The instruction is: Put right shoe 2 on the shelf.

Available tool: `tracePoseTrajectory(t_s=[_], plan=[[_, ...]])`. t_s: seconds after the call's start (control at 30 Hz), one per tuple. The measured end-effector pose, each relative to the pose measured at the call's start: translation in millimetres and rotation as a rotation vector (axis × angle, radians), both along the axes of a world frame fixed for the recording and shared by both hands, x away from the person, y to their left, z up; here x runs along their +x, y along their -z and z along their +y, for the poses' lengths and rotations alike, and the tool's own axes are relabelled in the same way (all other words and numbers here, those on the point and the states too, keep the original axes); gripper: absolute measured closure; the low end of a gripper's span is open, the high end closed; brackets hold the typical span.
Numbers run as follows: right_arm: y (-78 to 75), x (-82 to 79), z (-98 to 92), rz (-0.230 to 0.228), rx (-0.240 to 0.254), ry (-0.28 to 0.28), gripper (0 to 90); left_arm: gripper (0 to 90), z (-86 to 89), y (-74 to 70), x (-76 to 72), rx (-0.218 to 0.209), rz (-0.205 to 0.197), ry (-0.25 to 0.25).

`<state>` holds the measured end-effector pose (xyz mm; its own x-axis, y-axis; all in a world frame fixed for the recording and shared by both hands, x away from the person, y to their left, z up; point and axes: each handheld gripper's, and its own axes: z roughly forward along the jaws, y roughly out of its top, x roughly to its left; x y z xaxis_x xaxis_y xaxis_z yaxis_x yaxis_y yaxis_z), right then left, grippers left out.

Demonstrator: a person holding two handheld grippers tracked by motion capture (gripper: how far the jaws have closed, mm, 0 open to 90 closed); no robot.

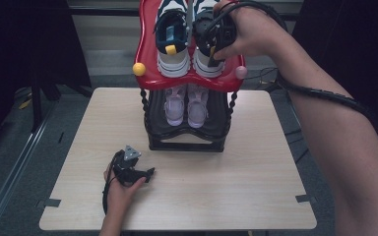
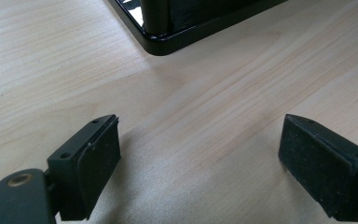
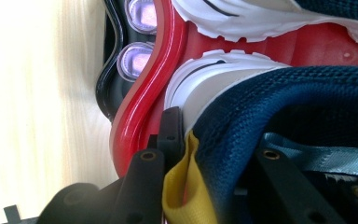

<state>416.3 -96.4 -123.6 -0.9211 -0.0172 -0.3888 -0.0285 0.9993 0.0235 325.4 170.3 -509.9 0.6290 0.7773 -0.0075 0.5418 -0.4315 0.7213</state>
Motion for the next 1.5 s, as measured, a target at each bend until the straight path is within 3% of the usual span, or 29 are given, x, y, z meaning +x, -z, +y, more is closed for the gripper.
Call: tracePoseTrajectory(t_s=[1.5], plan=[[-1.4,3.4,2.0,0.016,0.013,0.023,71.0,13.0,0.3,-0.1,-0.1,0.001,-0.002,0.005]])
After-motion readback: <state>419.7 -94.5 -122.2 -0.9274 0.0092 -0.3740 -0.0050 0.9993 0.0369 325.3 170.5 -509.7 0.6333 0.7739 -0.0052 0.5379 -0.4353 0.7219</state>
